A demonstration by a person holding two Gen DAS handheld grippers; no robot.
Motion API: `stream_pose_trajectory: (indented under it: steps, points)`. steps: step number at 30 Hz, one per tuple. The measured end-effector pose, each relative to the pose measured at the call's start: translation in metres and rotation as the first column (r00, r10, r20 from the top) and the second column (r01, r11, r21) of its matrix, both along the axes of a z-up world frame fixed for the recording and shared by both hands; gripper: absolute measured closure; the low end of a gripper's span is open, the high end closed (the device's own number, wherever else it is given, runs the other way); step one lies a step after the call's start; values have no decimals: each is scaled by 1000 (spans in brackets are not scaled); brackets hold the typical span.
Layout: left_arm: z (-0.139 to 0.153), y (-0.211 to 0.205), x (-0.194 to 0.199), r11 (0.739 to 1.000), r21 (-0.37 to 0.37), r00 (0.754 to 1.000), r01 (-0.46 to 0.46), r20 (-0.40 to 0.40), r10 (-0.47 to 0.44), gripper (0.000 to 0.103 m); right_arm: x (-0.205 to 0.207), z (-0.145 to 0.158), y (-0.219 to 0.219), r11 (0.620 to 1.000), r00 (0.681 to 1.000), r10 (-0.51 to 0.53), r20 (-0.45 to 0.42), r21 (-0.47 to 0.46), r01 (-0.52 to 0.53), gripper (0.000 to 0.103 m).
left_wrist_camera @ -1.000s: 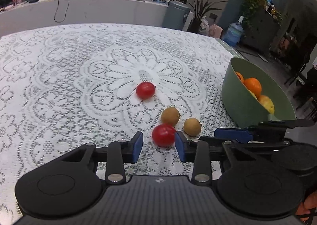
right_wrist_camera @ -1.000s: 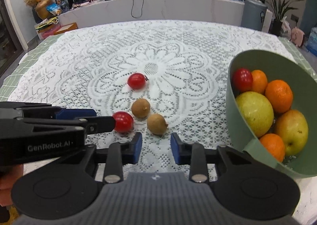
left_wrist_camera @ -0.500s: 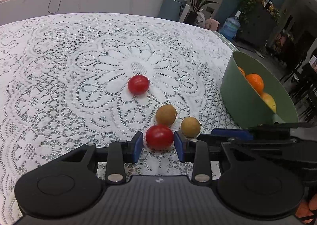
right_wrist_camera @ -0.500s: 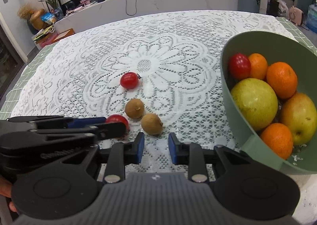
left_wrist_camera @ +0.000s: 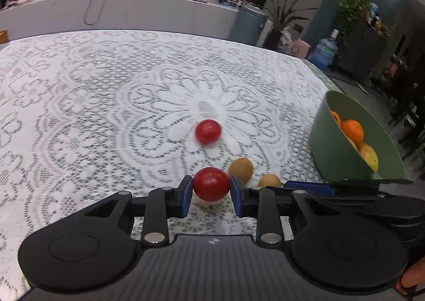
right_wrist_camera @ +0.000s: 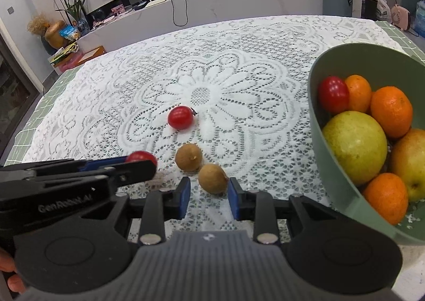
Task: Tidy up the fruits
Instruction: 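Grasp a red cherry tomato with the left tool while the right tool grasps a brown kiwi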
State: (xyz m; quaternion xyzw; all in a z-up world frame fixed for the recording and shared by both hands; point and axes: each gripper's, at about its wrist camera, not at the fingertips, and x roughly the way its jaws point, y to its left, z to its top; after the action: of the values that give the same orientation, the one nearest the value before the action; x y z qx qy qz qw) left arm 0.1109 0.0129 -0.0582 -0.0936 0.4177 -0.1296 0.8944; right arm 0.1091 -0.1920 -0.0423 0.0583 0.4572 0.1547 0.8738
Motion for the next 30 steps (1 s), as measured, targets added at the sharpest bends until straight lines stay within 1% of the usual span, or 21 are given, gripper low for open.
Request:
stream_pose_trajectory:
  steps: [1, 5, 8, 11, 13, 22, 26, 30]
  points:
    - [-1, 1, 1, 1000, -2, 1000, -8, -8, 8, 69, 2, -1, 1, 1000, 1000, -2, 0, 1, 2, 69]
    - [-5, 4, 3, 1000, -9, 999, -26, -36, 26, 69, 8, -5, 4, 1000, 1000, -13, -7, 7, 13, 68]
    - [-5, 4, 3, 1000, 0, 999, -27, -40, 27, 69, 12, -8, 5, 1000, 1000, -15, -21, 7, 15, 68]
    - [-6, 2, 4, 1000, 9, 999, -24, -45, 24, 69, 13, -10, 6, 1000, 1000, -17, -25, 4, 17, 71]
    - [-7, 3, 4, 1000, 12, 999, -21, -48, 21, 69, 14, -10, 6, 1000, 1000, -20, -24, -1, 20, 78]
    - [-9, 2, 5, 1000, 23, 999, -17, -40, 18, 69, 12, -10, 8, 1000, 1000, -9, -16, -5, 9, 79]
    - [-7, 5, 2, 999, 18, 999, -29, -25, 29, 69, 5, -4, 8, 1000, 1000, -8, 22, -10, 9, 79]
    - [-4, 10, -3, 999, 2, 999, -46, -16, 46, 69, -5, 6, 12, 999, 997, 6, 72, -39, -4, 79]
